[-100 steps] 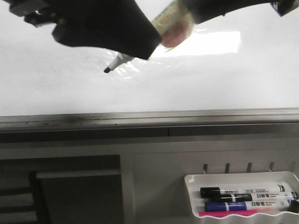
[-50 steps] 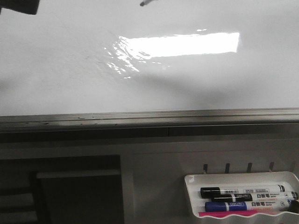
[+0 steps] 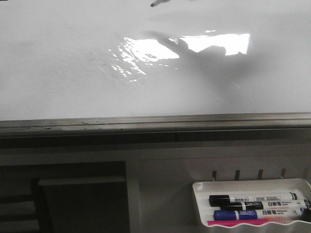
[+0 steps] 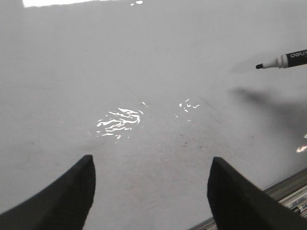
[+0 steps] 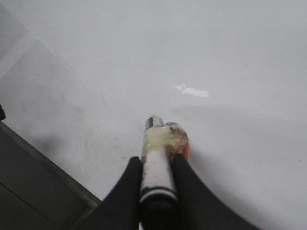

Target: Write number 7 on whiteboard

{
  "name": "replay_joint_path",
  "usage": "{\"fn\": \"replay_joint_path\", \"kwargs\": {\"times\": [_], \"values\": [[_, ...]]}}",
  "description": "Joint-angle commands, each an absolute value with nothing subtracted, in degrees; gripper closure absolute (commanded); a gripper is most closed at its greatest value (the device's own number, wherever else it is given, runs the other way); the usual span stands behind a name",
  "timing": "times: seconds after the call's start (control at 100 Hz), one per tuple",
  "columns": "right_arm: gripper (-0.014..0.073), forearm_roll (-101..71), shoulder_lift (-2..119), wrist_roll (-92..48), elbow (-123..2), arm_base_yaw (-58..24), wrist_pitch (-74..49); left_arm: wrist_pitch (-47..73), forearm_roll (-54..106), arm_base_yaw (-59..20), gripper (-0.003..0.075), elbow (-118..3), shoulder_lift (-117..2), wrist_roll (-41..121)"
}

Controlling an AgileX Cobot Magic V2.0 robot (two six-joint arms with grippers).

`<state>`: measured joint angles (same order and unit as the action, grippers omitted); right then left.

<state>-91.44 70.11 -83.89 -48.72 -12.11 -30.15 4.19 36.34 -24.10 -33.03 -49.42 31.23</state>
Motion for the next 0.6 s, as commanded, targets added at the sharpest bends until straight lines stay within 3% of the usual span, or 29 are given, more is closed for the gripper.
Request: {"fn": "replay_joint_path", "kwargs": {"times": [0.0, 0.59], "values": [[0.0645, -97.35, 70.15, -87.65, -50.27, -12.37, -30.68, 0.00, 37.06, -24.00, 0.0281, -34.49, -48.77, 30.65], [0.0645, -103.07, 74.75, -92.58, -50.36, -15.44, -24.44, 0.00, 37.06, -24.00, 0.0281, -34.49, -48.77, 30.65]]}}
